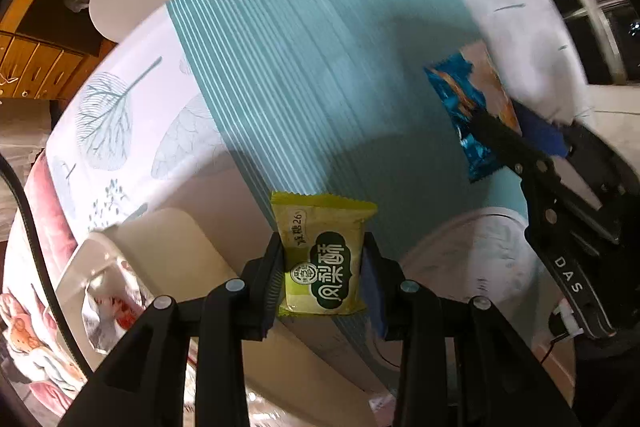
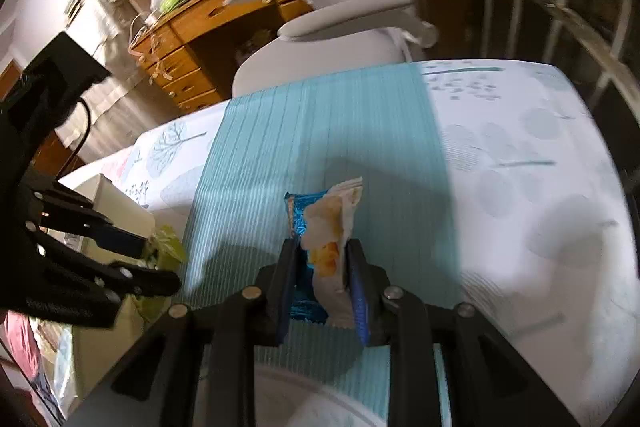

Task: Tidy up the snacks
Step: 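Drop the green packet into the tray with the left tool while the right tool drops the blue snack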

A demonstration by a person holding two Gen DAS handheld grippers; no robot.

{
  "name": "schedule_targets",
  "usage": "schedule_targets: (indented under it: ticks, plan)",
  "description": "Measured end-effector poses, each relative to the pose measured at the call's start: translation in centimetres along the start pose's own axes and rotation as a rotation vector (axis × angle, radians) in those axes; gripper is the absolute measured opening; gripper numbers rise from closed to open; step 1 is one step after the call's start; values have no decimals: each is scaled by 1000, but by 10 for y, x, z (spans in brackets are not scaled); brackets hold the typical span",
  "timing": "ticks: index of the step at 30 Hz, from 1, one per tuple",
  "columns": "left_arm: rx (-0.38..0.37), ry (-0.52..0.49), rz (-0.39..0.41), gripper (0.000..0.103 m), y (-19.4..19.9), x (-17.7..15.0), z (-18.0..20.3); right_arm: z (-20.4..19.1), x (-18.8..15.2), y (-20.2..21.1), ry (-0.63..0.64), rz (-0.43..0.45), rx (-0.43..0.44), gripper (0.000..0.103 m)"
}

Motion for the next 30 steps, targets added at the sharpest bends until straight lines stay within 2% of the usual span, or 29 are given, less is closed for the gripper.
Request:
schedule_targets:
  ticks: [7,14,18,24,30]
  plan:
    - [-72,10,115,35,61,-31,7,-1,-14,64,-62,56,-25,24]
    - [-108,33,263,35,129,-83,3,-42,-26,129,-63,143,-8,24]
    - [-136,48,315,35,162,-114,7,-76,-40,157,-62,181,11,24]
    - [-163,85,372,35,173,-171,-25,-134,-70,183,-40,208,57,24]
    - [-177,126,422,35,178,-220,-59,-195,-106,190,-38,200,110,24]
Point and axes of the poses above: each gripper's, at about its wrist camera, not at the fingertips, and y roughly against the way its jaws point, z to its right, x to its top, the point moved 9 cm from there along -y, roughly the way its jaws point, and after that the axes turned 3 degrees about y, right-handed, at the moved point
